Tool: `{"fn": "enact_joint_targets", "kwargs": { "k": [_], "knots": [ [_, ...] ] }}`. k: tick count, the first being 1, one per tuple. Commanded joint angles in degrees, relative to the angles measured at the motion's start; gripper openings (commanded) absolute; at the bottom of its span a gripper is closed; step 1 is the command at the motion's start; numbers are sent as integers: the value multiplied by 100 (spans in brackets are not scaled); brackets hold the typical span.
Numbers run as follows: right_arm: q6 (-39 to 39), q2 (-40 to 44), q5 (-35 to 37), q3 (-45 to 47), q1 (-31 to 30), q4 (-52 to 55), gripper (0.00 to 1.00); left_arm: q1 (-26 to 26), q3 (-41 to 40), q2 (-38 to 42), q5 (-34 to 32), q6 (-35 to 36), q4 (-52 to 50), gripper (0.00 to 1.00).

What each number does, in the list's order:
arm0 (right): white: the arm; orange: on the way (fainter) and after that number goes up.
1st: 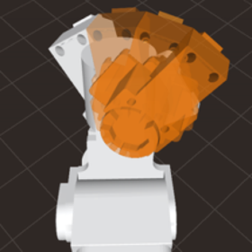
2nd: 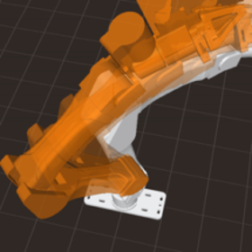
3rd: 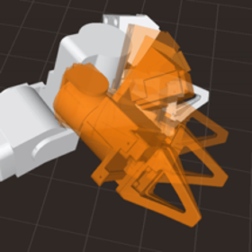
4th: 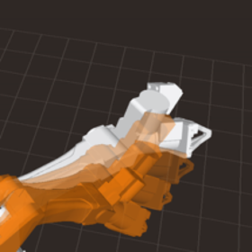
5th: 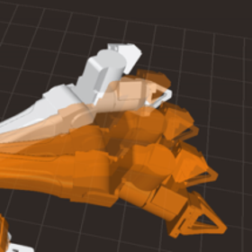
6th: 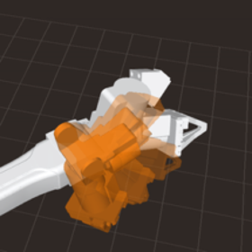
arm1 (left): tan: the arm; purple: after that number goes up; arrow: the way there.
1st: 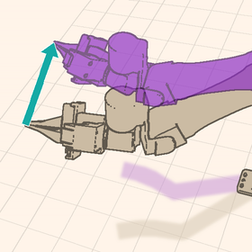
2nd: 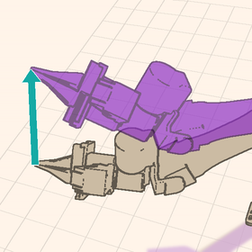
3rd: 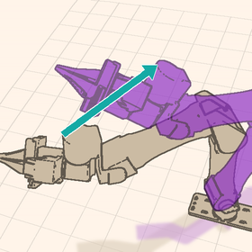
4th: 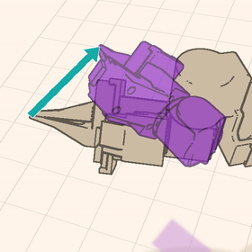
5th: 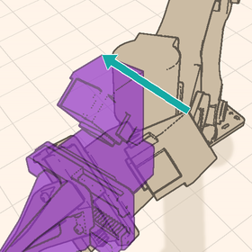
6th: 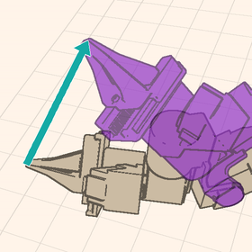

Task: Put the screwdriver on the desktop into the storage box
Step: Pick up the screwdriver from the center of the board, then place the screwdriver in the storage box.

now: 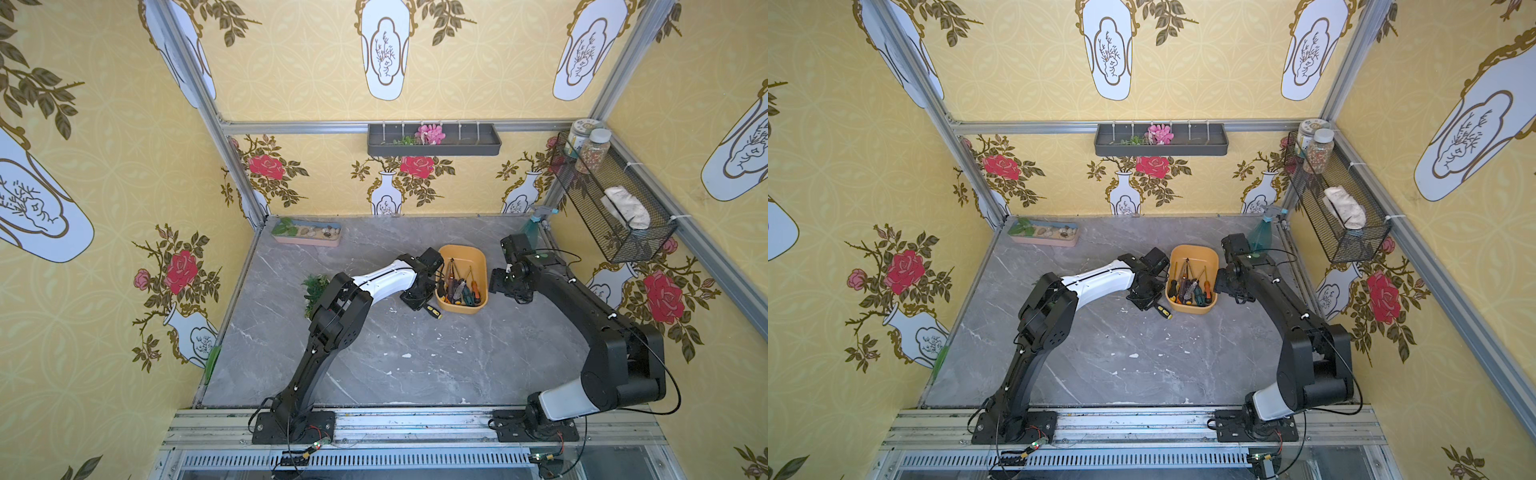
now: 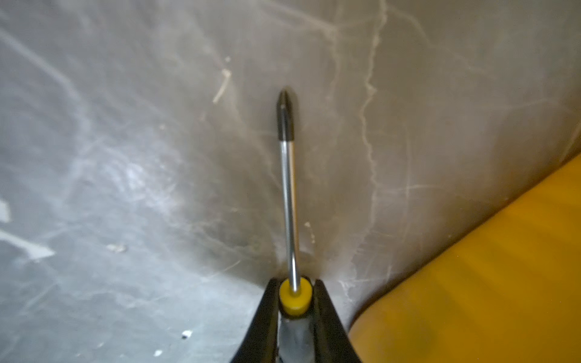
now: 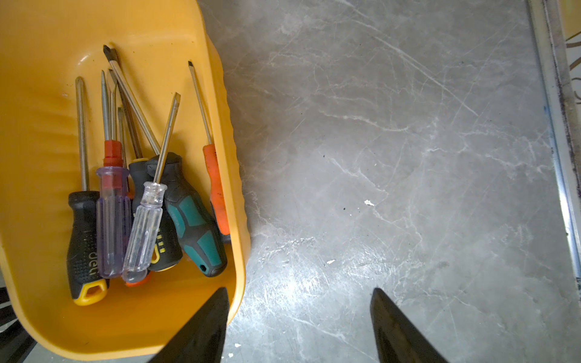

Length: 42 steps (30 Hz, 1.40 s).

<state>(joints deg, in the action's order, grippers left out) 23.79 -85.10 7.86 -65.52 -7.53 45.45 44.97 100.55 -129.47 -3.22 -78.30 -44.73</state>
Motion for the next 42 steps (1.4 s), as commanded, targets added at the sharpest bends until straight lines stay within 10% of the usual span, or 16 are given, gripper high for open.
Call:
{"fn": "enact_joint_targets", "kwargs": {
  "k": [1, 15, 22, 42],
  "knots": [
    [49, 61, 52, 38, -3, 3, 72, -1, -355, 35, -63, 346, -769, 13],
    [68, 153, 41, 50, -4, -26, 71, 3, -1826, 1897, -724, 1671, 1177, 0],
    [69, 286, 108, -22, 6, 42, 70, 3, -2182, 2607, 16, 2795, 2830, 0],
    [179, 1114, 132, 264, 104, 664, 71, 79, 1015, -271, 2482, 3558, 3256, 1]
  ]
}}
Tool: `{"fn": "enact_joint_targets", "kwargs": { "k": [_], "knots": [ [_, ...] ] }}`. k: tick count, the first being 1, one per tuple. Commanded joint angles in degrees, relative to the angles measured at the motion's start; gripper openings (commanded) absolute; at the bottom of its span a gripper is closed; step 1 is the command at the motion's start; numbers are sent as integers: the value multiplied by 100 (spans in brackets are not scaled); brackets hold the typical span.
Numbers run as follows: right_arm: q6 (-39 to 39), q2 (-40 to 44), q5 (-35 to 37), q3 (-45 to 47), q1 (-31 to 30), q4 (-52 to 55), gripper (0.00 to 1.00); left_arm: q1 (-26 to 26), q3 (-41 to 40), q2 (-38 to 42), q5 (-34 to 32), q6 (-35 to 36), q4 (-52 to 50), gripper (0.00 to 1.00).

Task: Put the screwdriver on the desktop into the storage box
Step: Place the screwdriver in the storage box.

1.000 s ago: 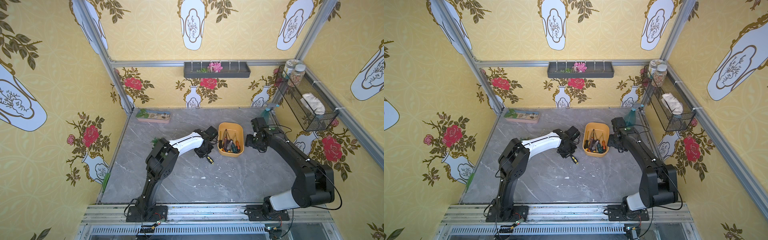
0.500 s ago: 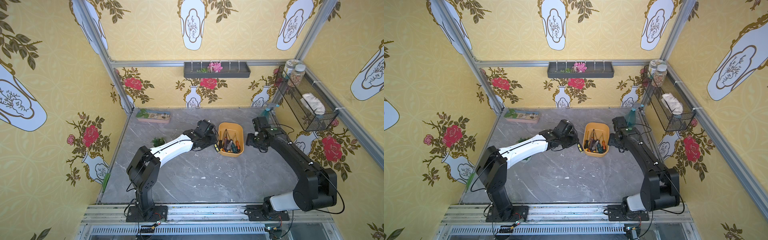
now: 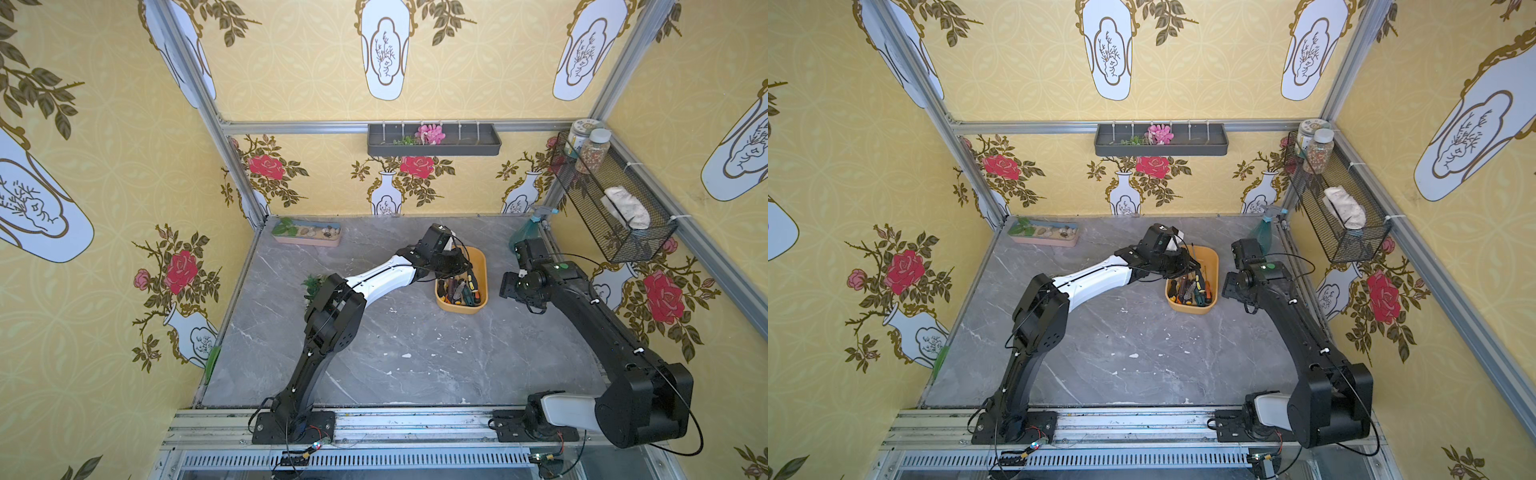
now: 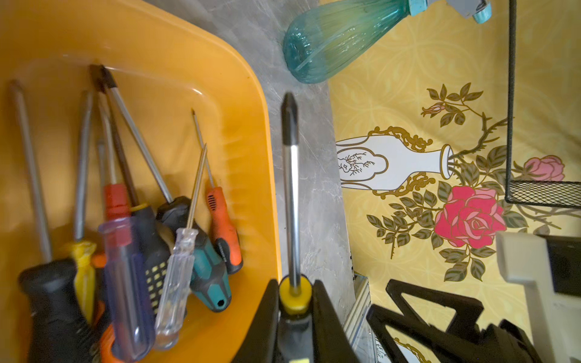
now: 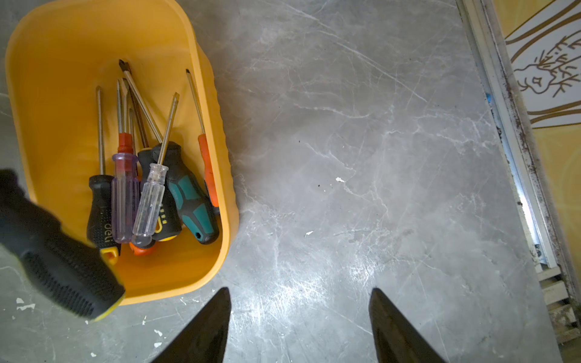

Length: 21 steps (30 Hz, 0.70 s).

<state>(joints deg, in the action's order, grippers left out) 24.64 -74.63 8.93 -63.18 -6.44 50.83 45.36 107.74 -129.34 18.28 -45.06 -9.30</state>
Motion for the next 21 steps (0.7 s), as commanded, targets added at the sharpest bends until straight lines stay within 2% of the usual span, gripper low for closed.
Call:
{"fn": "enact_joint_targets", "kwargs": {
  "k": [1, 11, 13, 17, 21],
  "knots": [
    [105, 83, 24, 42, 0, 133, 71, 63, 431, -393, 312, 297, -420, 2],
    [159, 177, 26, 86, -6, 214, 70, 173, 1409, -1261, 12, 812, -1452, 6],
    [171, 194, 29, 102, -3, 232, 70, 200, 1450, -1327, -35, 832, -1481, 11],
    [170, 237, 54, 106, 1, 269, 71, 210, 1540, -1367, -134, 826, -1483, 28],
    [164, 265, 70, 91, 3, 288, 71, 210, 1665, -1264, -339, 889, -1477, 39]
  ]
}}
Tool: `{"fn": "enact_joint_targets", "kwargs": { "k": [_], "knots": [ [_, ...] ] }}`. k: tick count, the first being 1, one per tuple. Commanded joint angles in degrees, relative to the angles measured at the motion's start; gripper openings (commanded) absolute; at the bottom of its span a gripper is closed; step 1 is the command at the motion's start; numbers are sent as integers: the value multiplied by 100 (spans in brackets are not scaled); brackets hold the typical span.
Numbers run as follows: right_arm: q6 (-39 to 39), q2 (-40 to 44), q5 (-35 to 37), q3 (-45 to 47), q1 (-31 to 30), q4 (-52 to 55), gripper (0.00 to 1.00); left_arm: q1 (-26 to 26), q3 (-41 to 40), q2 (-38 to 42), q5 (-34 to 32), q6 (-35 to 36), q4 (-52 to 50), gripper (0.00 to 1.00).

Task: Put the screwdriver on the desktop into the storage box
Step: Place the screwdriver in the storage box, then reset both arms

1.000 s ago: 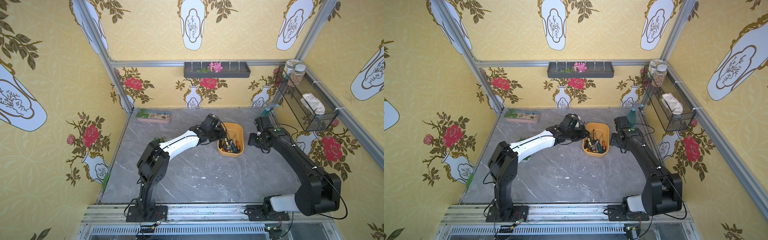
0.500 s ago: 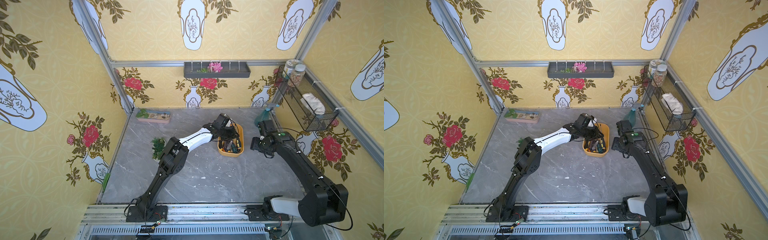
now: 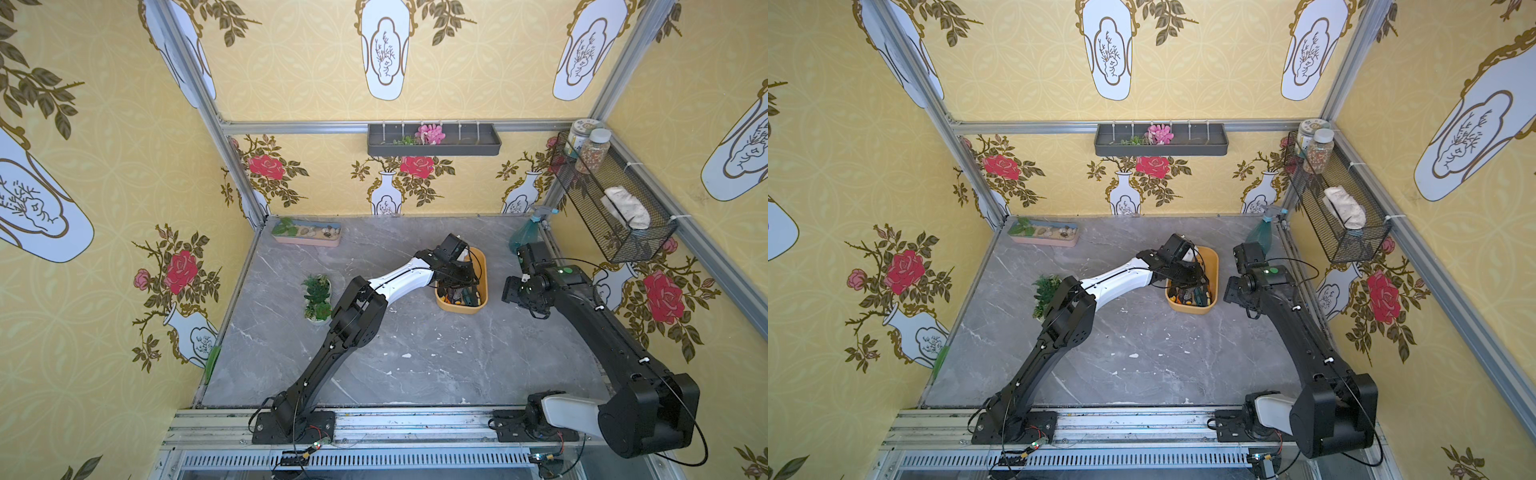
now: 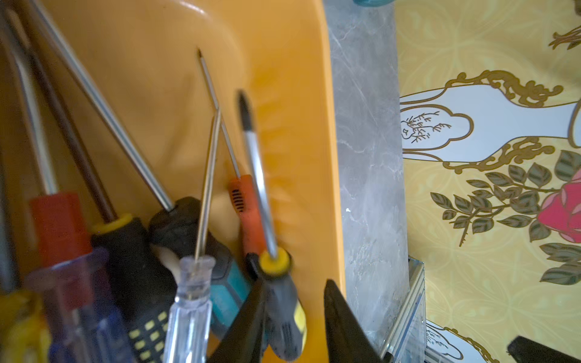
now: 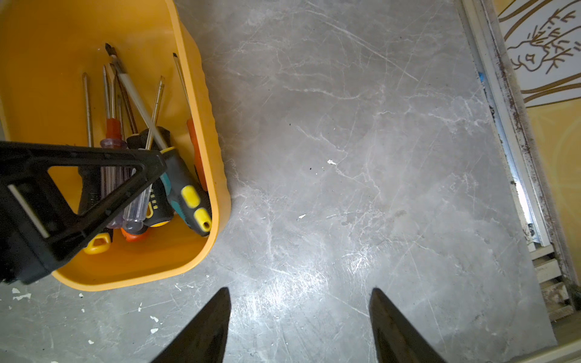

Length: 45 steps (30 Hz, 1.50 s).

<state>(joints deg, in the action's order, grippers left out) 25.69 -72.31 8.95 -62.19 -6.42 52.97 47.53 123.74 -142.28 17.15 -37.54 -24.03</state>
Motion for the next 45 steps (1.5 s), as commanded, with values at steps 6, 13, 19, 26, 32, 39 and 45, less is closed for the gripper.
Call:
{"fn": "enact_joint_targets", "kwargs": {
  "k": [6, 13, 19, 26, 32, 39, 45],
  "knots": [
    [-10, 161, 7, 34, -1, -37, 72, -7, -137, 737, -799, 299, 239, 45],
    [-210, 1177, -507, 537, -9, -1087, 78, 11, -2501, 2843, -2422, 301, 1721, 48],
    [-486, 1904, -348, 1439, -11, -2321, 90, 11, -5356, 5031, -4019, 483, 3364, 54],
    [-1324, 976, 243, 2338, 9, -4044, 97, -4, -7635, 6875, -5859, 1075, 4209, 84],
    [-1819, 425, 559, 3438, 37, -6595, 97, -473, -8873, 8236, -6752, 1312, 3803, 100],
    [-2461, -377, 441, 4534, 142, -9396, 97, -1901, -9971, 9585, -6522, 1365, 3444, 100],
    [-2336, -854, 502, 4942, 193, -10397, 97, -2819, -11103, 9996, -6200, 2595, 4705, 100]
  ]
}}
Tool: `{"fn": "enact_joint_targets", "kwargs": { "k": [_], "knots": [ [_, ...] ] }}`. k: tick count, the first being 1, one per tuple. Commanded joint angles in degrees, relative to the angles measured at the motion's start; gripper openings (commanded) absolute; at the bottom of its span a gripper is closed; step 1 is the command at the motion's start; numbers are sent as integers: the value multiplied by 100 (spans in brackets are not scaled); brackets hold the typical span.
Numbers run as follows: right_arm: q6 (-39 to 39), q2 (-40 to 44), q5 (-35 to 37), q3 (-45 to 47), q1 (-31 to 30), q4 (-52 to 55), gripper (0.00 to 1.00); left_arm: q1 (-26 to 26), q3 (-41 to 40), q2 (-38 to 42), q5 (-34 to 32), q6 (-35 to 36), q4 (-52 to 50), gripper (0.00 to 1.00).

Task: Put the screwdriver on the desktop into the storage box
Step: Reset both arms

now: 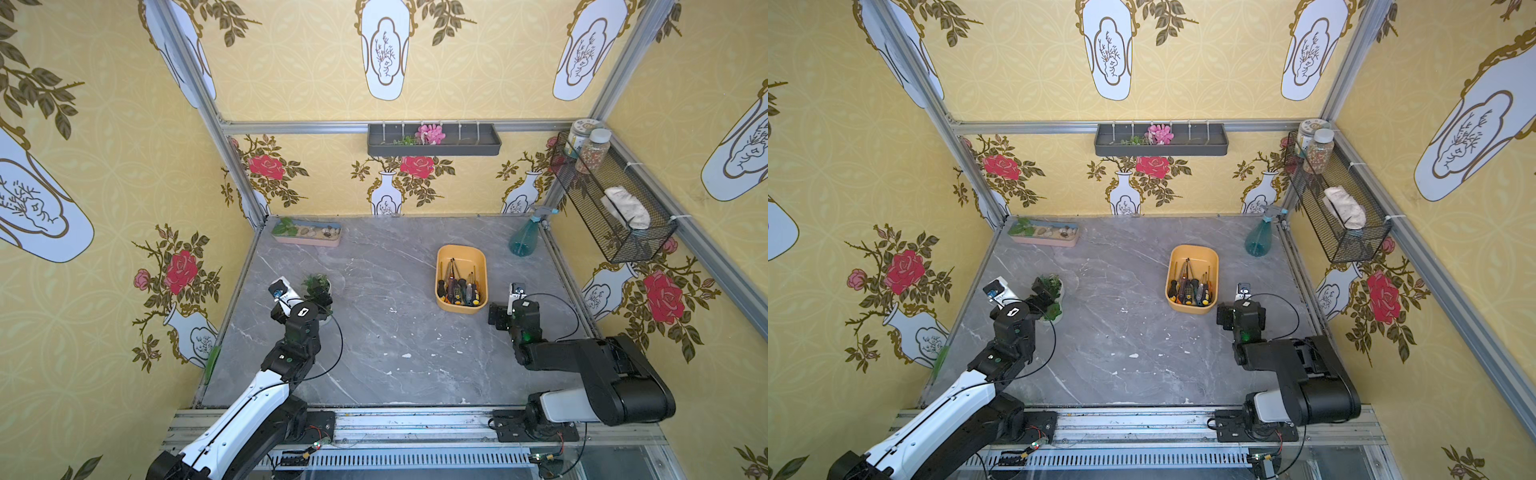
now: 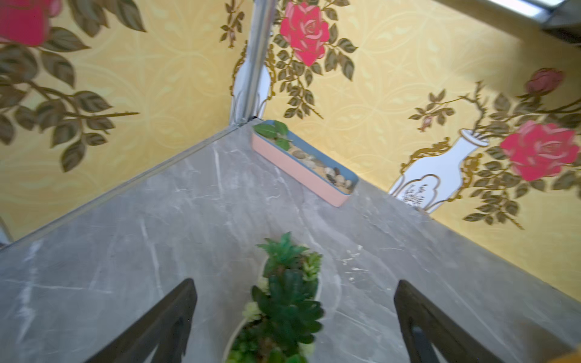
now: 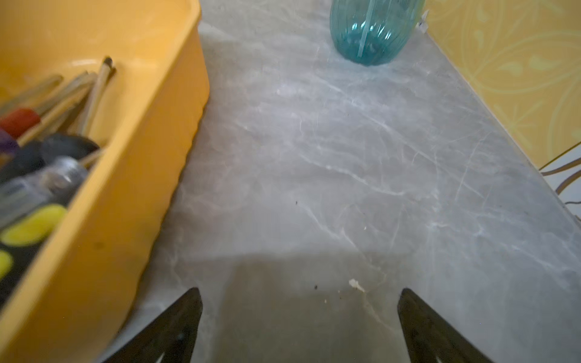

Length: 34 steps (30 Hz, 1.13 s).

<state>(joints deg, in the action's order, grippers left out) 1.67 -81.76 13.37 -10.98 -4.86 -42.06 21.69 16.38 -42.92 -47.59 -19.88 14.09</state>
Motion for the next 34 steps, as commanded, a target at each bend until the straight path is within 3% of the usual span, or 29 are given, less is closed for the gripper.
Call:
{"fn": "enact_joint_targets", "kwargs": {
  "k": [1, 7, 9, 12, 14, 19, 28, 32, 34],
  "knots": [
    [138, -13, 61, -208, 137, -989, 97, -340, -550, 28, 433, 1095, 1272, 100],
    [310, -17, -54, -117, 368, -1184, 97, -1042, -1473, -1308, 1223, 1546, 4123, 100],
    [333, 4, -36, -130, 370, -1087, 97, -1109, -1364, -1880, 1048, 1846, 4590, 100],
    [323, -12, -49, -130, 368, -1137, 97, -1473, -1405, -2491, 1843, 1933, 5227, 100],
    [329, -13, -45, -130, 365, -1129, 97, -1542, -1534, -2934, 2026, 1928, 5881, 100],
    [324, -10, -44, -132, 369, -1129, 97, -1694, -1418, -3481, 1986, 1809, 6130, 100],
    [324, -11, -45, -123, 370, -1129, 97, -1742, -1376, -3284, 2045, 1721, 5727, 100],
    [325, -7, -45, -123, 371, -1120, 97, -2143, -1126, -3475, 2774, 1586, 5414, 100],
    [315, -10, -43, -121, 365, -1129, 97, -2176, -1181, -3350, 2842, 1541, 5370, 100]
  ]
}}
